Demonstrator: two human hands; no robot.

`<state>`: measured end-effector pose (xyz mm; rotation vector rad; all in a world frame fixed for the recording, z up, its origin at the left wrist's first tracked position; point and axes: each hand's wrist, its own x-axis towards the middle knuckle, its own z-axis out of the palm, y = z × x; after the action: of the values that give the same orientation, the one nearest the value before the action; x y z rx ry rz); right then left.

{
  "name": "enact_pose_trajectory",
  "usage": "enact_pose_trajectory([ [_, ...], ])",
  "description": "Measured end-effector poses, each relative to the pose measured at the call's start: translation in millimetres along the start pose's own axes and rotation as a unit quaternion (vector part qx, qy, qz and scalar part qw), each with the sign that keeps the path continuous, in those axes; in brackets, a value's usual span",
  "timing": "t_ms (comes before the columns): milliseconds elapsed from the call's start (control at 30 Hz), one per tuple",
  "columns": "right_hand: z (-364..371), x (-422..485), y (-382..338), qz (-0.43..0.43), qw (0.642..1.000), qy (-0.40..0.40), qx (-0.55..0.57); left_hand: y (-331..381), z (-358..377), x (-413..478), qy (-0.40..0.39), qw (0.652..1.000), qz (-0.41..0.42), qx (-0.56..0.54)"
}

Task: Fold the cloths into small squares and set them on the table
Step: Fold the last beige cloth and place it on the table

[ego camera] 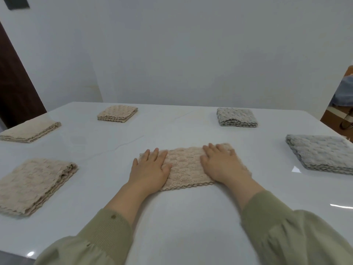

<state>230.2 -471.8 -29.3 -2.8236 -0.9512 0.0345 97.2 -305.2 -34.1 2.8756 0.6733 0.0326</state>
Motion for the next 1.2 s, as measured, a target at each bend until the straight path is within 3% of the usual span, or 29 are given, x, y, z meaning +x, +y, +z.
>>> enact_pose_trajectory([
  [133,-6,0,41,0.102,0.995,-0.004,0.012,0,-2,-3,0.001,1.000,-0.010,-0.002],
  [200,-8,0,38,0.095,0.993,0.067,-0.011,5,-8,-8,0.051,0.999,-0.004,0.011],
  [300,-14,-2,12,0.008,0.976,0.218,0.006,27,-17,-9,0.136,0.989,0.031,0.038],
  [367,-10,-2,-2,-0.046,0.980,0.193,0.024,47,-14,-5,0.132,0.989,0.054,0.030],
  [433,0,0,-4,-0.074,0.993,0.096,0.012,63,-5,3,0.086,0.994,0.070,0.026],
  [533,5,5,5,-0.053,0.998,0.023,0.007,71,4,16,0.001,0.997,0.070,0.032],
  [700,2,12,18,0.026,0.999,0.028,-0.004,60,1,22,-0.041,0.996,0.076,0.033],
  [800,-3,16,35,0.074,0.995,0.058,0.044,50,-2,21,-0.056,0.995,0.077,0.039],
  [933,-7,23,50,0.083,0.979,0.124,0.141,52,-7,17,0.000,0.997,0.081,0.012],
  [1033,-8,23,50,0.089,0.975,0.147,0.142,58,-7,18,0.034,0.994,0.104,0.004],
  [1200,-6,24,50,0.090,0.982,0.132,0.104,62,3,19,-0.019,0.990,0.134,0.037],
])
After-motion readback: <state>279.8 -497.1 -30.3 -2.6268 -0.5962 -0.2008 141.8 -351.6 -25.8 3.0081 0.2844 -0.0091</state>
